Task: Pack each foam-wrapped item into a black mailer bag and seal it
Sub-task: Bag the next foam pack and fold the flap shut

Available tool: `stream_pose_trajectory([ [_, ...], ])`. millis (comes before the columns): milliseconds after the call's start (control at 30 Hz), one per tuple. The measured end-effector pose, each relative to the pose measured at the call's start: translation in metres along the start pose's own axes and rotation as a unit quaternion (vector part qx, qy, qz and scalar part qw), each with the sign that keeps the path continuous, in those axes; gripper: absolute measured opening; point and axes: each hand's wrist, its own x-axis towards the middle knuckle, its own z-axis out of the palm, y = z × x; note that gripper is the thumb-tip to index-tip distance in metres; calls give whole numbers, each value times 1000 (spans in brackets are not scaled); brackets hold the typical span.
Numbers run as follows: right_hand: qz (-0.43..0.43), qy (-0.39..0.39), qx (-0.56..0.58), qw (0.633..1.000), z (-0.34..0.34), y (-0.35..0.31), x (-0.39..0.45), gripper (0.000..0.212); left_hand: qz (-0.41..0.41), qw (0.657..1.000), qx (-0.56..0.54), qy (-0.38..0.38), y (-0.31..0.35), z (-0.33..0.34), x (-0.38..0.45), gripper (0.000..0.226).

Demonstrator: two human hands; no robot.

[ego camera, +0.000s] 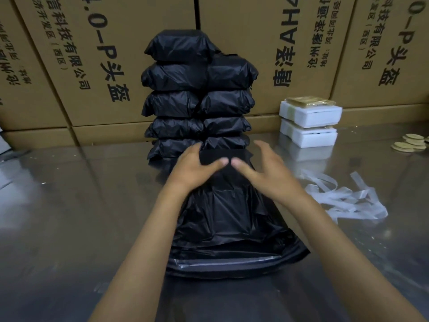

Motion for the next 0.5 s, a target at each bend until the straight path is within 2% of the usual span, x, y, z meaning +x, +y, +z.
stream_pose_trajectory([
  [67,18,8,83,996,24,-3,24,77,54,994,-63,68,2,24,14,66],
  [100,34,6,94,995,37,1,30,73,54,994,-67,67,-3,36,18,58],
  [200,42,-7,5,999,69,25,26,76,50,998,37,11,-28,60,25,53],
  [300,10,7,-25,1000,73,41,24,86,95,994,27,39,-39,62,22,43],
  [367,-1,0,-7,1000,72,45,19,90,87,994,-32,56,-43,65,11,49],
  [500,4,2,86,996,72,64,-2,108,29,981,-192,9,-56,65,-7,106],
])
